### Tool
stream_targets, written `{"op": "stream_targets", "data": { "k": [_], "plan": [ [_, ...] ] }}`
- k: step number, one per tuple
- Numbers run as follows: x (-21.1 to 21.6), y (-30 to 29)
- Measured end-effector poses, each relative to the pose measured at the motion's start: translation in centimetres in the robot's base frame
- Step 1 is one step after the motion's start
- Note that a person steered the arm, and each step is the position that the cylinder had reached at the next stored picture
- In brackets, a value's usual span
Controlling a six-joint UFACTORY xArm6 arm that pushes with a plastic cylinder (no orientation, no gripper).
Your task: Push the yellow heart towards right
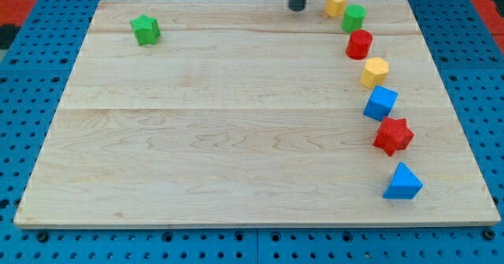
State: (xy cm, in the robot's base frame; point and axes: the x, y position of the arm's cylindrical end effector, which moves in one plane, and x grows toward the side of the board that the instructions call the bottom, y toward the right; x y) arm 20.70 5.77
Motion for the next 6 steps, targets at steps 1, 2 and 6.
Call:
{"op": "stream_targets", "data": {
  "k": [1, 2, 6],
  "plan": [
    [-1.2, 3.2],
    [-1.4, 5.8],
    [-1.3, -0.5]
  ]
}}
